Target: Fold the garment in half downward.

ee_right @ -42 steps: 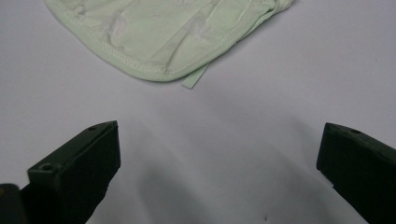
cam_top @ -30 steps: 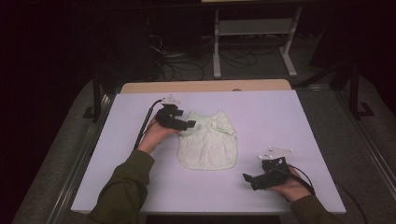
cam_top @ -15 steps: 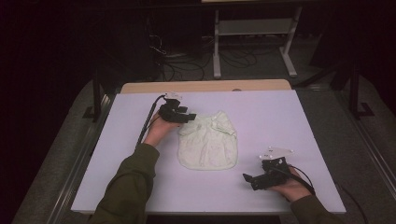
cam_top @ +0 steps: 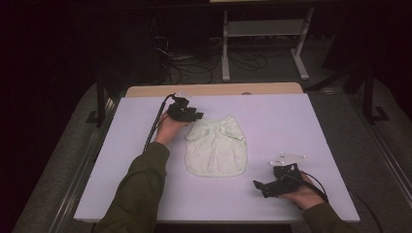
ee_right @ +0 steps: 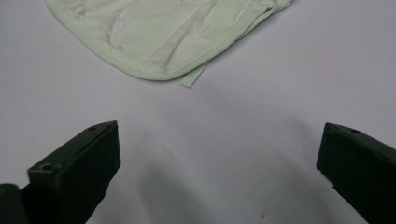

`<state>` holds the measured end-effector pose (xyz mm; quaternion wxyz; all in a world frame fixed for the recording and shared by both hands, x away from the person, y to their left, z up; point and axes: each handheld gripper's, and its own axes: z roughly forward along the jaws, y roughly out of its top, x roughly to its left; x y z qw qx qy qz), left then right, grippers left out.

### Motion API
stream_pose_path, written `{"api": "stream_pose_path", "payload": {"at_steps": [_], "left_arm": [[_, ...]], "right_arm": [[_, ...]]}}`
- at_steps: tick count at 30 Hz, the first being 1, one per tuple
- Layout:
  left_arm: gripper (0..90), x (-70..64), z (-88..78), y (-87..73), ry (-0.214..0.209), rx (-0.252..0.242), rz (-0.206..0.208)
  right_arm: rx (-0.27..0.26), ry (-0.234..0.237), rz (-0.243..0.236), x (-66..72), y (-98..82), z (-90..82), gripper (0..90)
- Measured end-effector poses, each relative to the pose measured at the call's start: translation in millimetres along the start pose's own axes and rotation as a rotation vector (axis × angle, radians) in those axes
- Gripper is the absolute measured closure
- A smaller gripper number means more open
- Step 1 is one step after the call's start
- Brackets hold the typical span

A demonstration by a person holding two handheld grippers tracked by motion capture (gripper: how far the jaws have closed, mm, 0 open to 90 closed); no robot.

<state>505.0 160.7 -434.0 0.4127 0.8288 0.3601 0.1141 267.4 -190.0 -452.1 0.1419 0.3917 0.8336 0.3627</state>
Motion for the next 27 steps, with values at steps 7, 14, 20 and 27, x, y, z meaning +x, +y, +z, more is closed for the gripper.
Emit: {"api": "stream_pose_path", "payload": {"at_steps": [7,14,20,27], "left_arm": [[56.2,4.9,9.8,-6.4,-0.005,0.014,-0.031],[57.7,4.9,13.7,-9.1,-0.012,0.022,-0.035],[60.8,3.8,17.2,-10.9,-0.013,0.030,-0.039],[67.3,3.6,18.0,-13.2,-0.016,0.038,-0.038]], "right_arm": [[0.000,0.001,-0.001,-0.2,-0.1,-0.1,0.0],[0.000,0.002,-0.003,-0.3,-0.1,-0.2,0.0],[0.000,0.002,-0.002,-0.4,0.0,-0.2,0.0],[-0.001,0.003,-0.001,-0.7,0.0,-0.2,0.0]]}}
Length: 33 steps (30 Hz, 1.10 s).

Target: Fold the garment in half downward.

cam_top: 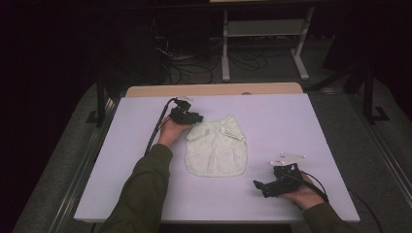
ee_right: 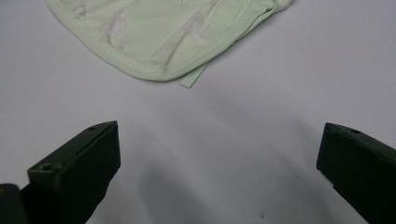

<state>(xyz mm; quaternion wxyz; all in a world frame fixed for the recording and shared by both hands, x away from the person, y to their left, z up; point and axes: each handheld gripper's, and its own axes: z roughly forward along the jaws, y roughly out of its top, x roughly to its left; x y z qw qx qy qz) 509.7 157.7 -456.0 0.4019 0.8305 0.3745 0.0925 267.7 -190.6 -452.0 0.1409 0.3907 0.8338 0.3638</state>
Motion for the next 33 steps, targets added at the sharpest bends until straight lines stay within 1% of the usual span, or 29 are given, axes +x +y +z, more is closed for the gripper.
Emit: {"api": "stream_pose_path", "payload": {"at_steps": [2,10,12,15,20,25,30,33], "left_arm": [[69.4,0.0,-0.1,-0.8,-0.009,-0.003,-0.004],[80.3,-1.2,-0.2,-2.9,-0.020,-0.006,0.015],[83.5,-1.4,0.1,-3.8,-0.024,-0.013,0.010],[86.7,-1.7,0.4,-4.5,-0.029,-0.016,0.013],[87.9,-0.6,0.5,-4.6,-0.034,-0.017,0.006],[87.8,-0.3,0.6,-4.5,-0.036,-0.016,0.002],[87.8,-0.9,0.6,-4.3,-0.030,-0.015,0.003],[87.8,-1.3,0.5,-4.1,-0.028,-0.014,0.003]], "right_arm": [[0.001,0.002,-0.001,0.3,0.0,0.4,0.0],[0.003,0.004,0.006,-0.6,0.5,0.6,0.0],[0.003,0.005,0.009,-1.3,0.9,0.8,0.0],[0.000,0.011,0.014,-3.3,2.0,1.5,0.0],[0.001,0.017,0.016,-6.4,5.6,3.6,0.0],[-0.012,0.016,0.024,-10.2,11.2,4.4,0.0],[-0.015,0.015,0.016,-12.3,17.2,6.4,0.0],[-0.022,0.018,0.022,-13.1,21.3,7.7,0.0]]}}
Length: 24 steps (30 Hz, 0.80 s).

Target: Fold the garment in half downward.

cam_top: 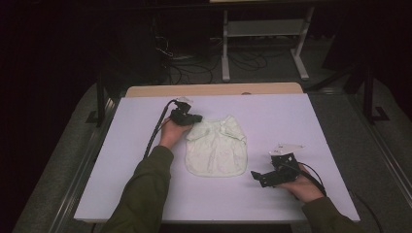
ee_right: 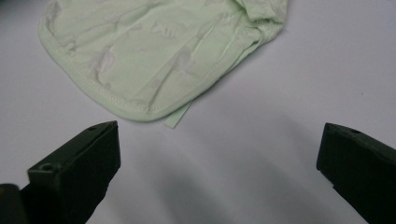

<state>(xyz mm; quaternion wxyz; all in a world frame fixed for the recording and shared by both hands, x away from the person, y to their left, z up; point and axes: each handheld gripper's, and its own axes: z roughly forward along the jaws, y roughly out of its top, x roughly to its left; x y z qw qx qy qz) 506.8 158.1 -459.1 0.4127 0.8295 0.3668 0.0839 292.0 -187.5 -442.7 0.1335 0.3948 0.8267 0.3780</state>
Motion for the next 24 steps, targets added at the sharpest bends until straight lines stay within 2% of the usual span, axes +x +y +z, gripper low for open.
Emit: {"api": "stream_pose_path", "payload": {"at_steps": [14,24], "left_arm": [[87.8,-0.7,-0.1,0.6,0.006,0.007,0.002],[87.8,-0.8,-0.1,0.7,0.006,0.008,0.000]], "right_arm": [[-0.006,0.009,-0.028,-1.4,18.3,8.8,0.0],[-0.023,0.025,-0.011,-3.7,30.4,12.3,0.0]]}}
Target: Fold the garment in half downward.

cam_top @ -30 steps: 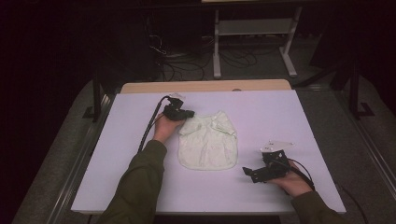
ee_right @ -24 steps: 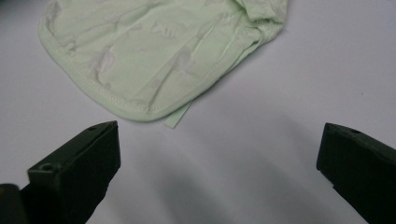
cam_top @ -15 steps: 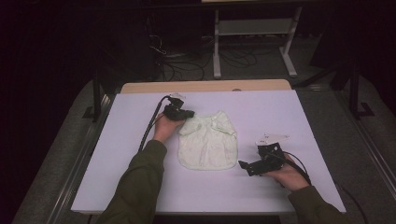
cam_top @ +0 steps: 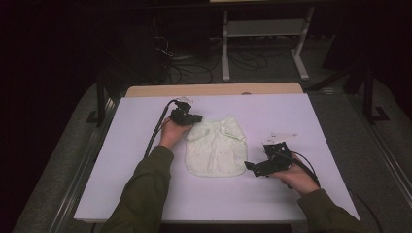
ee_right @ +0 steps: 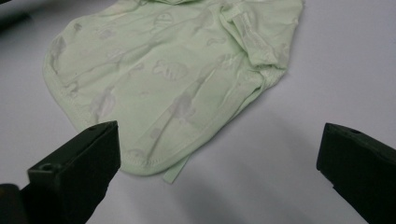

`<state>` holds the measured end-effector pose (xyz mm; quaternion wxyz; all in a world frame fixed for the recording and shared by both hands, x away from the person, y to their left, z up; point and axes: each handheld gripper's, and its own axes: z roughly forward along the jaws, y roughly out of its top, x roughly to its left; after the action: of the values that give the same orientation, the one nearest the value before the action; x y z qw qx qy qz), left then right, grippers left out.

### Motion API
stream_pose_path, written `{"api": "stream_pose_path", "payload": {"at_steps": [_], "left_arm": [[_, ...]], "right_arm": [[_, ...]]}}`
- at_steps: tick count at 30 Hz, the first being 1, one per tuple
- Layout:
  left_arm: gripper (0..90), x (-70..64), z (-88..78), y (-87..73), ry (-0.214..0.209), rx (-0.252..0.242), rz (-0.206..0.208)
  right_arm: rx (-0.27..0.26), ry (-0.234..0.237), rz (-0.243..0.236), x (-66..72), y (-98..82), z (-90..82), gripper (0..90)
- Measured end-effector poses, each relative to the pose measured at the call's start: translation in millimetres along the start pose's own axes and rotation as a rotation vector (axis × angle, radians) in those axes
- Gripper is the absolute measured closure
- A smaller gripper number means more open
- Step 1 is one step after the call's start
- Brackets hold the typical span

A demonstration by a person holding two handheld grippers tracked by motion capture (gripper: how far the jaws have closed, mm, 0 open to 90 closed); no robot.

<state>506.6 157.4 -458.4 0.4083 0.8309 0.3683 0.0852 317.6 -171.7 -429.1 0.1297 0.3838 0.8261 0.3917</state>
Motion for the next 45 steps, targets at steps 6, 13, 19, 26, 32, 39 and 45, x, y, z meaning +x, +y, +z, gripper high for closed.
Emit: {"api": "stream_pose_path", "payload": {"at_steps": [6,13,19,26,32,39,45], "left_arm": [[87.8,0.1,0.0,0.2,0.000,0.002,0.001],[87.8,-0.1,-0.1,0.6,0.001,0.006,0.001],[87.9,0.6,0.2,0.4,-0.004,0.002,-0.012],[87.9,-0.4,0.0,0.6,0.005,0.006,-0.014],[87.9,-2.4,0.3,1.3,0.017,0.010,-0.009],[88.0,-1.3,0.1,0.2,0.011,0.003,-0.016],[88.1,-0.5,0.3,-0.6,0.004,-0.004,-0.025]], "right_arm": [[-0.004,0.006,-0.008,-1.7,6.4,2.6,0.0],[0.004,0.005,-0.009,-3.3,11.3,6.6,0.0],[0.011,0.011,-0.017,-4.9,17.6,11.3,0.0],[0.014,0.014,-0.027,-7.8,29.1,18.3,0.0],[0.009,0.015,-0.040,-8.4,39.1,28.0,0.0],[0.018,0.021,-0.051,-8.7,48.0,38.9,0.0],[0.014,0.032,-0.050,-12.9,58.3,44.6,0.0]]}}
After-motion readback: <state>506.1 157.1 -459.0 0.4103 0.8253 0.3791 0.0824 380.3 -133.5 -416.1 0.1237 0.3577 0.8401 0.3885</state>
